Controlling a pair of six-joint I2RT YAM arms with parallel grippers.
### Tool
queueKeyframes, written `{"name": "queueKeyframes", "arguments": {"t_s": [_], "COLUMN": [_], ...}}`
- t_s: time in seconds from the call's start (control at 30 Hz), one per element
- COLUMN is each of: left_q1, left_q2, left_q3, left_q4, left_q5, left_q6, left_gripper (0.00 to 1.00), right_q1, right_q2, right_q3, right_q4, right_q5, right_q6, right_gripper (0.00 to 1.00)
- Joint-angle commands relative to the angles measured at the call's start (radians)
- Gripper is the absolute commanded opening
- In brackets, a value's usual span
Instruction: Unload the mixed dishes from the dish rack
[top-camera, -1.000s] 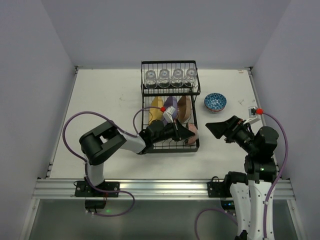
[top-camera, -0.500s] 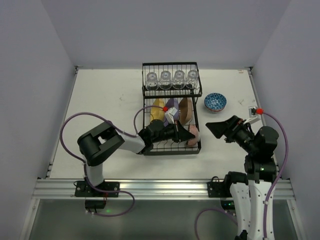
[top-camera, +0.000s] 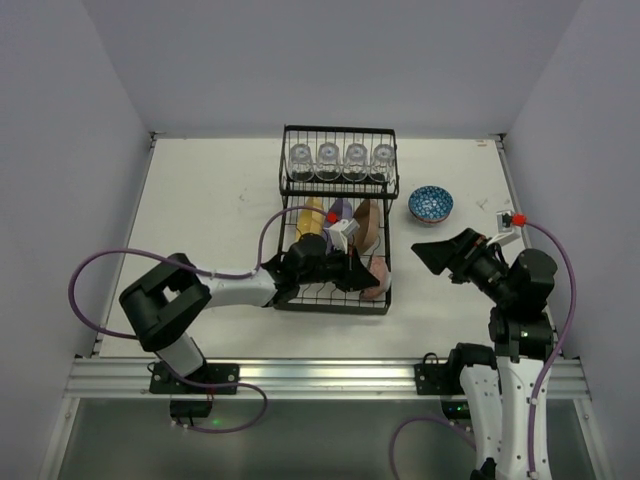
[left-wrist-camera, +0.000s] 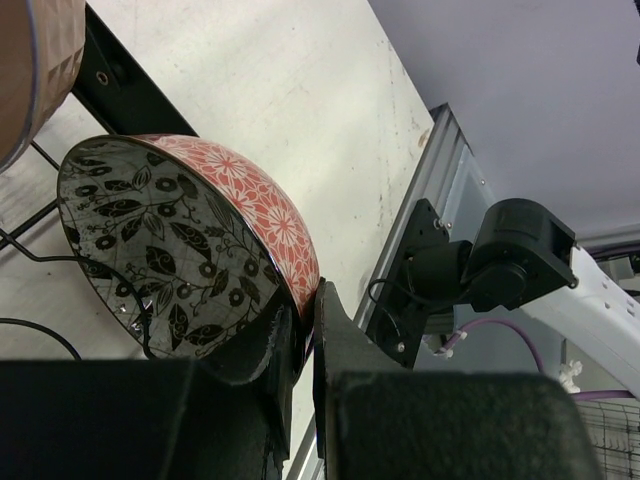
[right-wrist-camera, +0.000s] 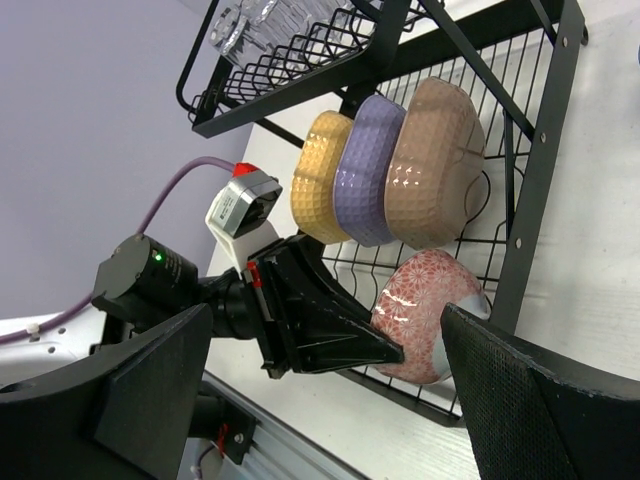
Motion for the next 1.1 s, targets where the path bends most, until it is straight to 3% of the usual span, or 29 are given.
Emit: {"name": "queueKeyframes", "arguments": {"t_s": [0.0,0.77,1.07], "left_q1": [-0.007,0.031,0.031], "left_q2": [-0.106,0.150,0.164], "left_q3": [0.051,-0.133,-0.087], "left_q4": [0.264,1.026,1.094], "left_q5": [0.047,-0.091,-0.030], "left_q6": [0.072,-0.350,-0.347], "left_gripper": [0.00,0.00,0.00], "right_q1": [-0.004,-0.004,-0.004], "right_q2": [0.013,-0.009,0.001], "right_q3": [0.021,0.047,0.050], "right_q4": [0.043,-0.002,-0.005], "right_q5": [-0.012,-0.024,-0.025], "right_q6": [0.002,-0.038,-0.044], "right_gripper": [0.97,0.97,0.97]}}
